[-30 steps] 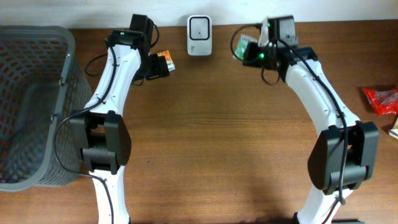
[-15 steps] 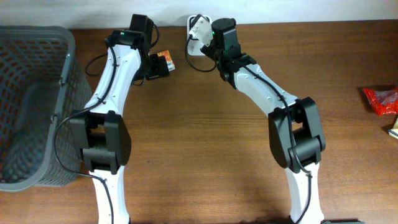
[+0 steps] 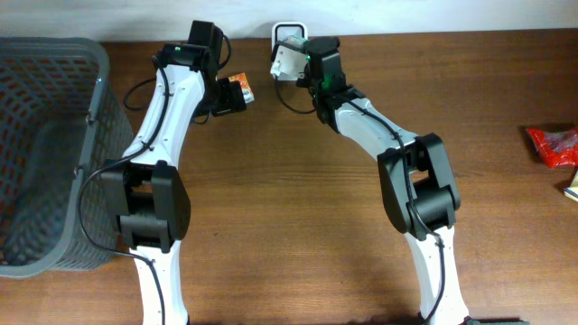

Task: Scan the item barcode
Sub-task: 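Raise the Kleenex pack with the right gripper to the scanner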

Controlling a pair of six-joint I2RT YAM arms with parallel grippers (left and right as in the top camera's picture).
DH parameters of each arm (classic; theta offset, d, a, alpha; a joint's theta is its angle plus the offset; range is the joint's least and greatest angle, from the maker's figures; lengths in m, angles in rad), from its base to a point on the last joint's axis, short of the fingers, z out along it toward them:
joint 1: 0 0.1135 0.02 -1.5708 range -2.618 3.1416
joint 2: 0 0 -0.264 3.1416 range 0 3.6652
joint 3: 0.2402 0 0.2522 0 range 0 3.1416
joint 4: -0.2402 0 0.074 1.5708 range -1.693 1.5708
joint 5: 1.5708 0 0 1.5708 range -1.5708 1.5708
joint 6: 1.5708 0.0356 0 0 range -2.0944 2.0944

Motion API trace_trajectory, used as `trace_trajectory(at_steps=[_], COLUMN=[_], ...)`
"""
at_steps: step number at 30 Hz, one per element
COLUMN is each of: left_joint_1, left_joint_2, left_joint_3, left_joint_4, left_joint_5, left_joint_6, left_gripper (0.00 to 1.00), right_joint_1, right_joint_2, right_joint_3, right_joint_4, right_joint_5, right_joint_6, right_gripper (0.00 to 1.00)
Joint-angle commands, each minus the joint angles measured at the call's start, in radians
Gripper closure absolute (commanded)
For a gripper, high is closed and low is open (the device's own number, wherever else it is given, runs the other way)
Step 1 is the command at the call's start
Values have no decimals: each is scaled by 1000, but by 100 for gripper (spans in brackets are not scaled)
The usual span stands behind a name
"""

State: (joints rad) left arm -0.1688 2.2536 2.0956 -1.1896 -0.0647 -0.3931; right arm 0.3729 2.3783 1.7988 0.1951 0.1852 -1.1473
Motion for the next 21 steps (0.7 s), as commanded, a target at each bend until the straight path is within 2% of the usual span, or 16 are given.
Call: trace_trajectory(at_steps=[1, 3, 7, 8, 12, 15, 18, 19, 21], left_joint_1=[0, 0, 0, 0, 0, 0, 0, 0, 0], left_joint_2=[-8, -8, -8, -8, -8, -8, -8, -8, -8], left_joint_3=[2, 2, 2, 2, 2, 2, 2, 2, 2], left_joint_4=[-1, -1, -1, -1, -1, -1, -1, -1, -1], left_joint_5=[-11, -11, -11, -11, -11, -11, -11, -11, -11], left_joint_6=[5, 5, 5, 5, 5, 5, 5, 5, 5], left_gripper=[1, 1, 1, 1, 1, 1, 1, 1, 1], right_joint_1=[-10, -10, -8, -8, -8, -9, -9, -9, -35], right_joint_2=[11, 11, 11, 11, 38, 82, 81, 81, 51], right_joint_3=[8, 8, 29, 73, 101, 101, 147, 186, 259], right_joint_4=[32, 117, 135, 142, 62, 90, 106, 84, -24], right_joint_5=[34, 33, 32, 21, -77, -45, 27, 75, 108], right_joint_6=[-17, 46, 67, 114, 238, 343, 349, 413, 711], right_gripper=[96, 96, 96, 96, 96, 96, 96, 96, 96])
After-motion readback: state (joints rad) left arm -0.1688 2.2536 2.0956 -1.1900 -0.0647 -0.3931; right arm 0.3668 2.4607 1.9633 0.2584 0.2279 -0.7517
